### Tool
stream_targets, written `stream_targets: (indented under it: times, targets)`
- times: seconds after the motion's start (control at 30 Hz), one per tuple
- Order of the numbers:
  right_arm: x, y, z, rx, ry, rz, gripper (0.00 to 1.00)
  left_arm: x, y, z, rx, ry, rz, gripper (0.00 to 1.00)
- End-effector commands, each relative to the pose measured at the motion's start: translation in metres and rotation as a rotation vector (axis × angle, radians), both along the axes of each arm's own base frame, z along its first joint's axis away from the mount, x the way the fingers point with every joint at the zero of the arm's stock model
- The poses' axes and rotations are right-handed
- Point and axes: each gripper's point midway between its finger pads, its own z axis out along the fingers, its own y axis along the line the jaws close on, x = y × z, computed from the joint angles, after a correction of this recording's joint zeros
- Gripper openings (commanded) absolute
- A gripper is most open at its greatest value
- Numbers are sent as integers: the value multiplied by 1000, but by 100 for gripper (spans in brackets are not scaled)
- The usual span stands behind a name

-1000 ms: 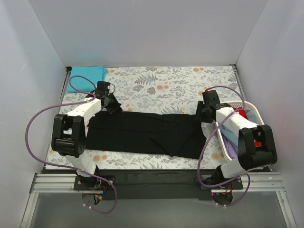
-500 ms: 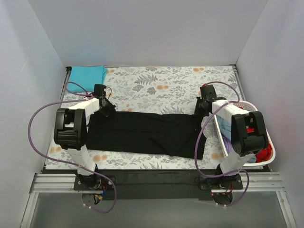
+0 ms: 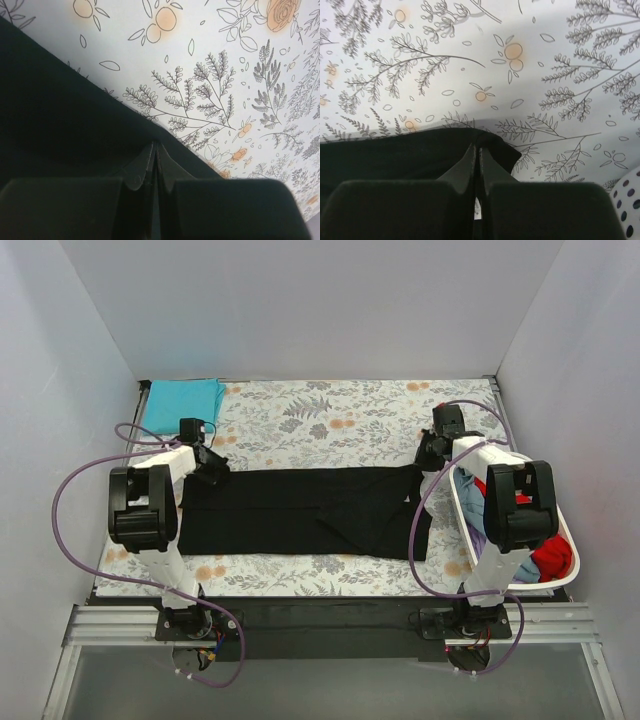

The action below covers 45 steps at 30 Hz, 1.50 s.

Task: Fold and stack the t-shirts
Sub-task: Fold the tshirt

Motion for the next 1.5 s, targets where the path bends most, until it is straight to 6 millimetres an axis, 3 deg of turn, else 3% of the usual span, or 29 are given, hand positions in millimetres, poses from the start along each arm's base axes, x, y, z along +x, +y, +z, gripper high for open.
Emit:
stream_targets:
  times: [0.0,0.1,0.13,0.23,0.33,0.5,0.67,0.8,0.93,1.2,1.37,1.47]
  targets:
    - [30,-5,20,-9,-82,-11,1,-15,25,-26,84,94,52,0]
    - [33,2,22,25,-83,25,7,-4,18,-14,56,41,1,0]
    - [31,4,22,31,-79,32,21,1,12,-7,26,20,-24,2]
    - [29,4,29,32,-93,35,42,11,3,12,-6,-51,-79,8]
    - [26,1,38,21,-99,27,54,20,-5,34,-29,-117,-117,12]
    - [4,7,57,46,-116,47,49,14,-2,58,-7,-163,-115,12]
    - [-44,23,43,62,-73,85,48,-5,-1,81,21,-205,-103,11]
    - [-67,34,30,74,-52,106,48,-32,1,71,27,-169,-62,10]
    - [-72,43,19,88,-31,124,47,-50,8,62,44,-141,5,9]
    - [-63,51,2,102,-9,117,44,-58,14,30,57,-44,53,9]
    - [-64,50,-7,101,6,110,23,-62,18,14,62,4,69,9]
    - [-63,45,0,83,-21,95,7,-64,22,11,78,12,82,9]
